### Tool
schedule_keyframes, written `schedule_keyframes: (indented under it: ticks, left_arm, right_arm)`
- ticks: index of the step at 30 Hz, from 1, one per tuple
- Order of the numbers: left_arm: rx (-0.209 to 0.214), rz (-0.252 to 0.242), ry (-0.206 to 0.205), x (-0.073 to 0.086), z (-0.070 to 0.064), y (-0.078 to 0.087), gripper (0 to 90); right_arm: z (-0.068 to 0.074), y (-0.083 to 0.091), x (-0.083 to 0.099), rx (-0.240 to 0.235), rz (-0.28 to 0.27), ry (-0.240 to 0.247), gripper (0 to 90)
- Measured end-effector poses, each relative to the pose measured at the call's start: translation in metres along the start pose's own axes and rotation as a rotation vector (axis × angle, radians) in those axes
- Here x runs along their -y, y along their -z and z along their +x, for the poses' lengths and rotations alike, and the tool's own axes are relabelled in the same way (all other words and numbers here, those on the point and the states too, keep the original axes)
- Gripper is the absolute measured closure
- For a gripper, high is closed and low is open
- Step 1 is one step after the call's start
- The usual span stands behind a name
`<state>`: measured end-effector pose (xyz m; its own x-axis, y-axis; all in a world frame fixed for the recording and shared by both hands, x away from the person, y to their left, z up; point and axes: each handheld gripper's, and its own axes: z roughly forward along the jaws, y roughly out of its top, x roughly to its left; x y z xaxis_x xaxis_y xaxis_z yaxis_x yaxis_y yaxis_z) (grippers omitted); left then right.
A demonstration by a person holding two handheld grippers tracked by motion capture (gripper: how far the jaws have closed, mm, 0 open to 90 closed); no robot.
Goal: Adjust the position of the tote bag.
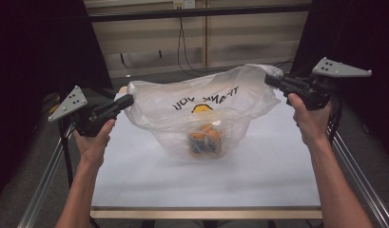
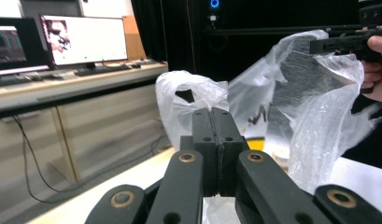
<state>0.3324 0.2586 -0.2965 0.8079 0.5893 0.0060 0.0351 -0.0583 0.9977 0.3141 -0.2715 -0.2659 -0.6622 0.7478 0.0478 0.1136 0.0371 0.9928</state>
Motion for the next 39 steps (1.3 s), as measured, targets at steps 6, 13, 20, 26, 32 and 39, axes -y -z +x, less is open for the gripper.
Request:
schedule_keyframes:
  ticks: [6, 13, 20, 26, 32, 39]
  left_arm:
    - [0.009, 0.067, 0.012, 0.017, 0.004, -0.012, 90.0]
    - [0.008, 0.132, 0.061, 0.045, 0.015, -0.025, 90.0]
    - [0.011, 0.200, 0.066, 0.064, 0.016, -0.032, 90.0]
    - [0.026, 0.261, 0.042, 0.072, 0.011, -0.040, 90.0]
    - [0.048, 0.293, 0.055, 0.087, 0.010, -0.051, 90.0]
    - [0.057, 0.348, 0.052, 0.100, 0.008, -0.065, 90.0]
  right_arm:
    - [-0.006, -0.004, 0.020, 0.007, 0.036, -0.039, 89.8]
    - [-0.009, -0.008, 0.041, 0.030, 0.134, -0.040, 89.8]
    - [-0.013, -0.011, 0.068, 0.039, 0.191, -0.076, 89.8]
    - [-0.014, -0.012, 0.085, 0.028, 0.227, -0.093, 89.8]
    - [-0.022, -0.005, 0.109, 0.042, 0.257, -0.131, 89.7]
    - [-0.029, -0.008, 0.127, 0.052, 0.293, -0.155, 89.7]
